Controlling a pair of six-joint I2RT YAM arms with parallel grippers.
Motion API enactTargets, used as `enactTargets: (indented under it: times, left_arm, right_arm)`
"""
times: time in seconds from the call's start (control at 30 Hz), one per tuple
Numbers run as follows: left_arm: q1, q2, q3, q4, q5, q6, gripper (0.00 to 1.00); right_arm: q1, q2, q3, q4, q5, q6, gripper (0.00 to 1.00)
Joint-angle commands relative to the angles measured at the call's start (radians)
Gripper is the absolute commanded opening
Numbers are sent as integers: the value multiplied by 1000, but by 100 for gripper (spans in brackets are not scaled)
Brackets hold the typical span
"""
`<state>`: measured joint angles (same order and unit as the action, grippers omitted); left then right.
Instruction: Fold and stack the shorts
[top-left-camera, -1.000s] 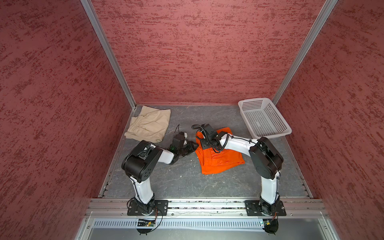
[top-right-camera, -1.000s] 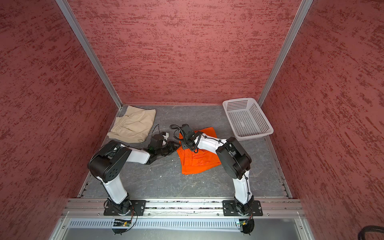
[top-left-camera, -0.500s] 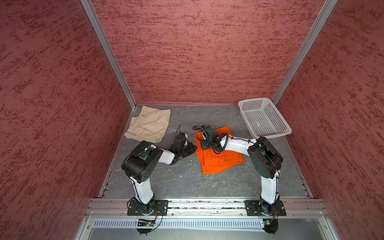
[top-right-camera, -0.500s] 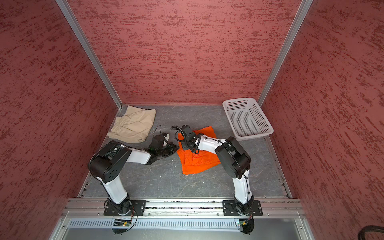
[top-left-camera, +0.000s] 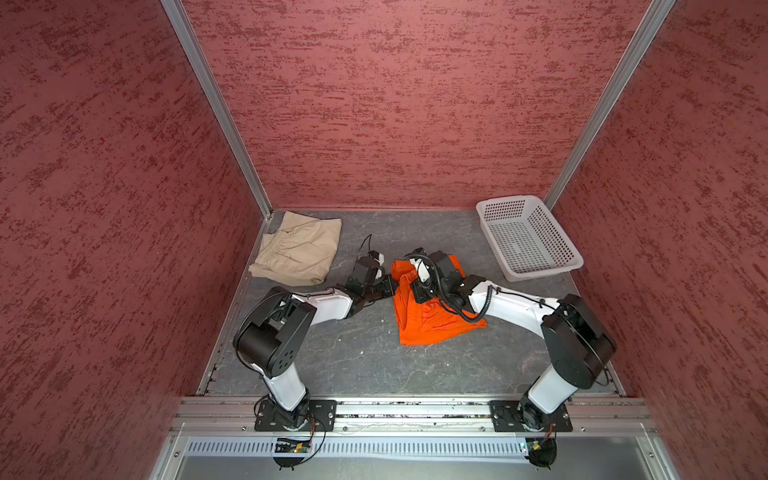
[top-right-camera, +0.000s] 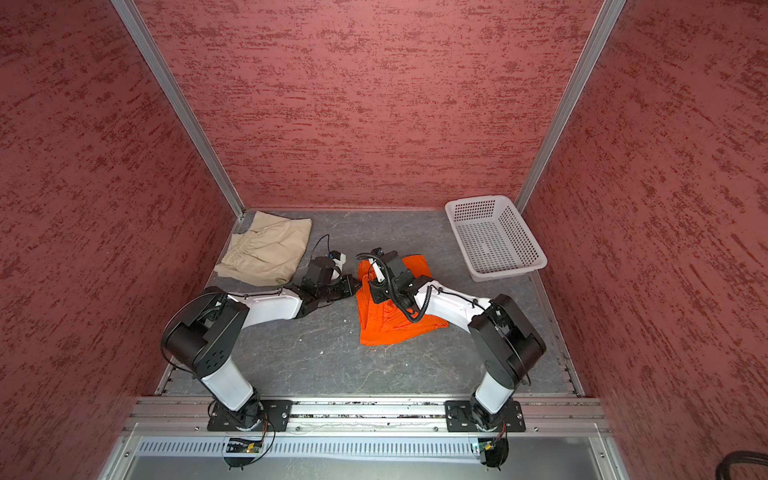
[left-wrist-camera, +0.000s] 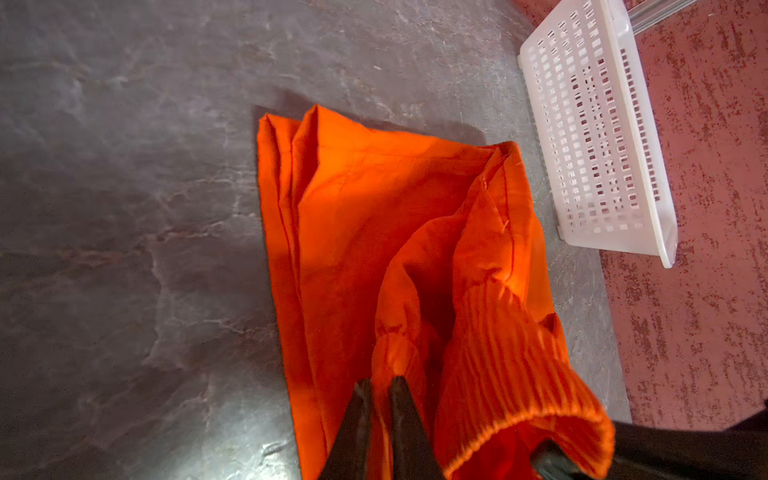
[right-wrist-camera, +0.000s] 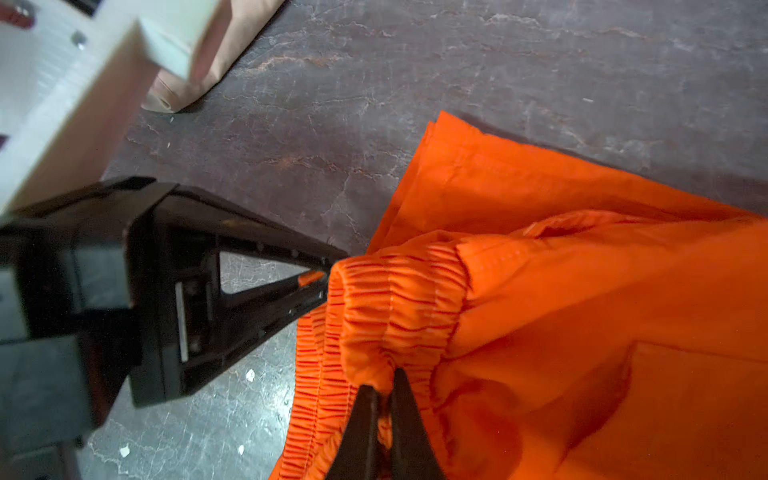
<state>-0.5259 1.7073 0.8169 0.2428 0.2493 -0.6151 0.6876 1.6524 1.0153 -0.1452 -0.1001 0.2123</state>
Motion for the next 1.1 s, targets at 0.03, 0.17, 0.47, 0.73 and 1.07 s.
enactTargets:
  times: [0.03,0.17,0.47,0.73,1.07]
  left_arm:
    - [1,39,49,32,15,91,14]
    - [1,110,72,84,65,94,15]
    - [34,147,71,62,17,60,34]
    - [91,-65,9,-43,-36,70,57]
    - [64,-294,-214,10,14,-133,65]
  right_arm:
    - [-8,-26,-30,26,-58,-18,0]
    - [-10,11,-32,60,-82,1,0]
    - [-17,100,16,132,-74,43,18]
    - [-23,10,33,104,-103,55,44]
    - [-25,-104,-84,50,-26,69,40]
